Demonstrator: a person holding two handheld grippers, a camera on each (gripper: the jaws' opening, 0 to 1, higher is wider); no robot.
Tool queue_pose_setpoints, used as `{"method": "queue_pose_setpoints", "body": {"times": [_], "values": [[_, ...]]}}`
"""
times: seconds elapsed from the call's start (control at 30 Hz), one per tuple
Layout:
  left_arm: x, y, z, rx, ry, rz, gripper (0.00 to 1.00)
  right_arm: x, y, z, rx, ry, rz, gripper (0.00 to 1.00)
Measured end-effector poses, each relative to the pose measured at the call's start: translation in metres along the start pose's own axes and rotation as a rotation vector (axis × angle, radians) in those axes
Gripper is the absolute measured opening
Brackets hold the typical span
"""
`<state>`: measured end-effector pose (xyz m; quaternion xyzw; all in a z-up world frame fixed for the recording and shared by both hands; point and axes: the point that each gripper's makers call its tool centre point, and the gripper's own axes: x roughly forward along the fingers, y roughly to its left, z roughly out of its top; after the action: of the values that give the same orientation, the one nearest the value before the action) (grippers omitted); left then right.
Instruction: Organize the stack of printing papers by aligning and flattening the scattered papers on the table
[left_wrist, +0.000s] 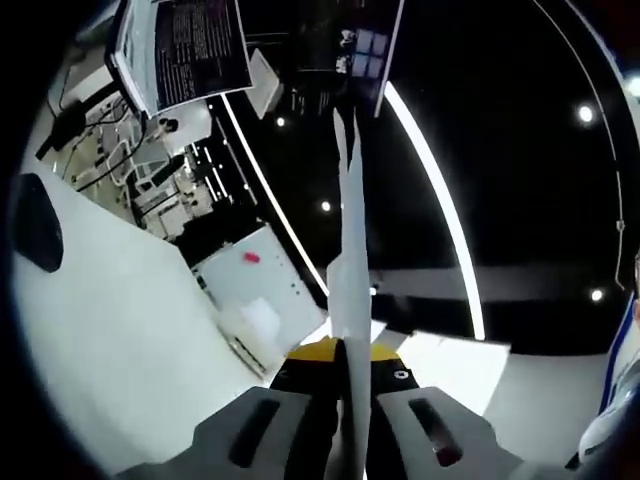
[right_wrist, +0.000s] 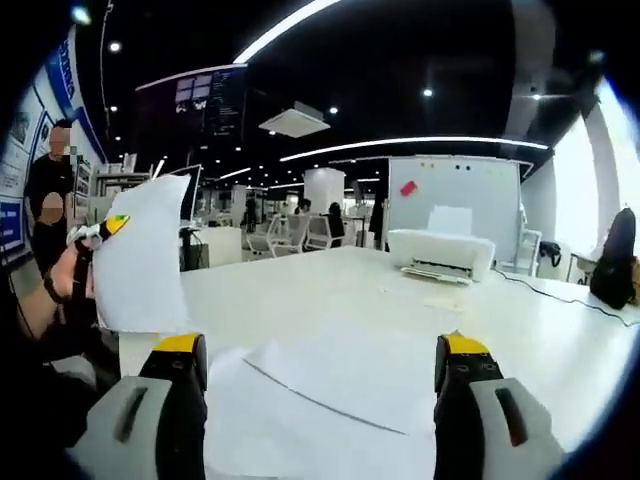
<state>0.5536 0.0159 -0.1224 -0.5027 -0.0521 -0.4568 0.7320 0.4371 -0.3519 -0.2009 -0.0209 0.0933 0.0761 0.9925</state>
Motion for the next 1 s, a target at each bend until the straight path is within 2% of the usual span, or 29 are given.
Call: {"method": "queue_pose_setpoints", "body": {"times": [0.3,0.4,0.5,0.67,0.77,1.0], "values": [[-0.003,0.003,0.000,-0.004,-0.007,0.005,0.06,0.011,-0.022,-0.026,0.075,0.042,-0.068,0.90],[-0.003,0.003,0.000,-0.003,-0.009,0.010,0.06,0.009,-0.029,-0.037,0.040,0.096,-0.121,0.90],[-0.003,0.001,0.000,-0.004,-0.007,0.006,0.06,0.009,-0.029,-0.042,0.049,0.104,-0.131,0.90],[-0.005,-0.002,-0.002,-0.005,-0.003,0.008,0.06,0.008,-0.035,-0.036,0.082,0.063,-0.150,0.90],[-0.005,0.000,-0.002,-0.007,-0.003,0.012,0.06,0.011,-0.032,-0.033,0.137,0.027,-0.125,0.90],[-0.003,0.000,-0.001,0.004,-0.003,0.019,0.06,0.010,-0.049,-0.037,0.194,-0.012,-0.193,0.90]]}}
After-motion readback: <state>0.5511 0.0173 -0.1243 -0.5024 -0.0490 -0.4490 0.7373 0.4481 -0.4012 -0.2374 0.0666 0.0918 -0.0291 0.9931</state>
